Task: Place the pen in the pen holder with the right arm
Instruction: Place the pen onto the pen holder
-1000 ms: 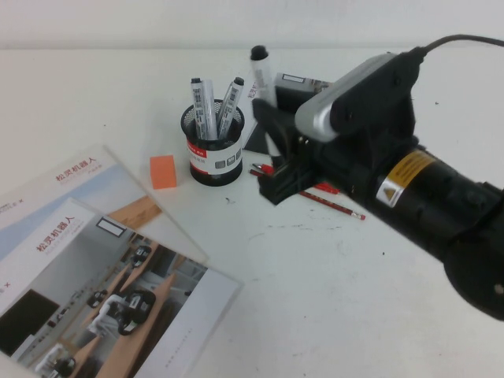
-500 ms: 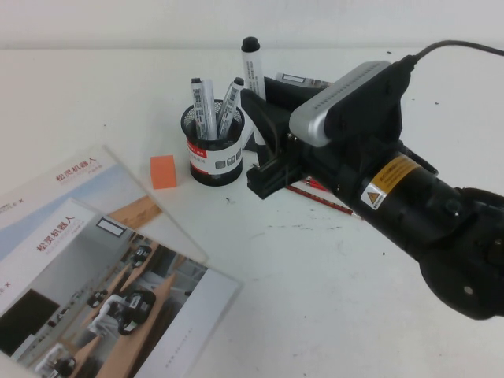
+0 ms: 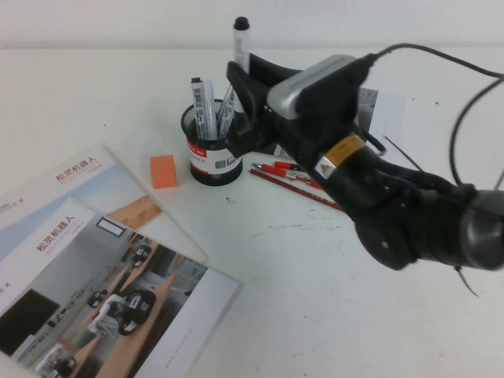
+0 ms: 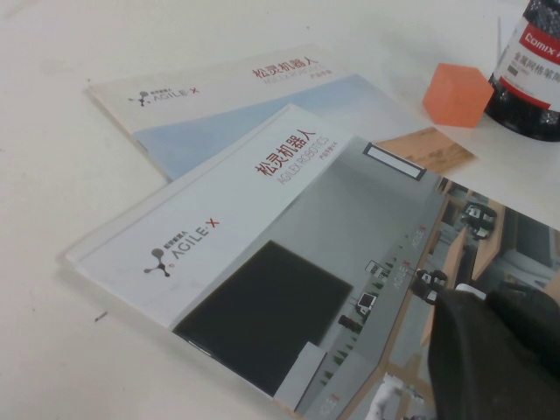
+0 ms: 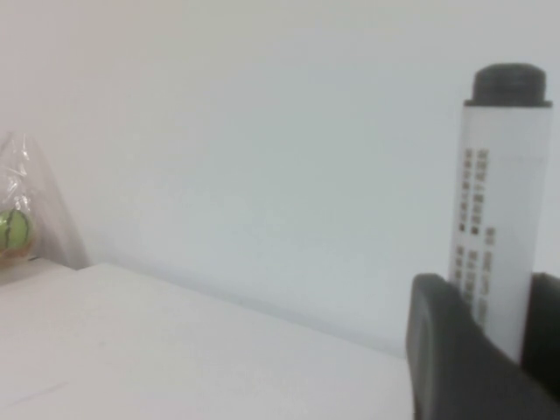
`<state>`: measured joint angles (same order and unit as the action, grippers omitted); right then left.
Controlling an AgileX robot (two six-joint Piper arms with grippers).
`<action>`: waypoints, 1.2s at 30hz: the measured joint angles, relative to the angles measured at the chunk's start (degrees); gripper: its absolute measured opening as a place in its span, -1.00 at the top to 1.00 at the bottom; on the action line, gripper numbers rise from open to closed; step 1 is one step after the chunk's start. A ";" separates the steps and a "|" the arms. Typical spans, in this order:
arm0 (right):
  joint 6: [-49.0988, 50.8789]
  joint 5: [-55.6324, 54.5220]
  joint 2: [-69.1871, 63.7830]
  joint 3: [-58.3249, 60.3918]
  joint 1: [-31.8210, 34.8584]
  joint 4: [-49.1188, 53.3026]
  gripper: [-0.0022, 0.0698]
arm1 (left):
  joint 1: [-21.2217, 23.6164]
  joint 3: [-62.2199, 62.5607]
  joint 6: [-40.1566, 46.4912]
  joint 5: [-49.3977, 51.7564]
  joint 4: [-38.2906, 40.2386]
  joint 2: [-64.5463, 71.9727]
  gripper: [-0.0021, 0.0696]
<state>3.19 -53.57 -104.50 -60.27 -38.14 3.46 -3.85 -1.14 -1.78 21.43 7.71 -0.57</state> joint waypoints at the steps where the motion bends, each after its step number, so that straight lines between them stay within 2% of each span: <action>1: 0.10 0.10 -1.16 -1.41 0.00 0.13 0.58 | 0.00 0.00 0.00 0.00 0.00 0.00 0.94; 19: 0.10 8.33 -16.21 -22.26 0.96 0.77 0.58 | 0.00 0.00 0.00 0.00 0.00 0.00 0.94; 36: -0.51 15.68 -21.24 -26.35 1.34 -0.66 0.57 | 0.00 0.00 0.00 0.00 0.00 0.00 0.94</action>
<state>2.68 -37.89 -125.75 -86.63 -36.81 2.80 -3.85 -1.14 -1.78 21.43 7.71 -0.57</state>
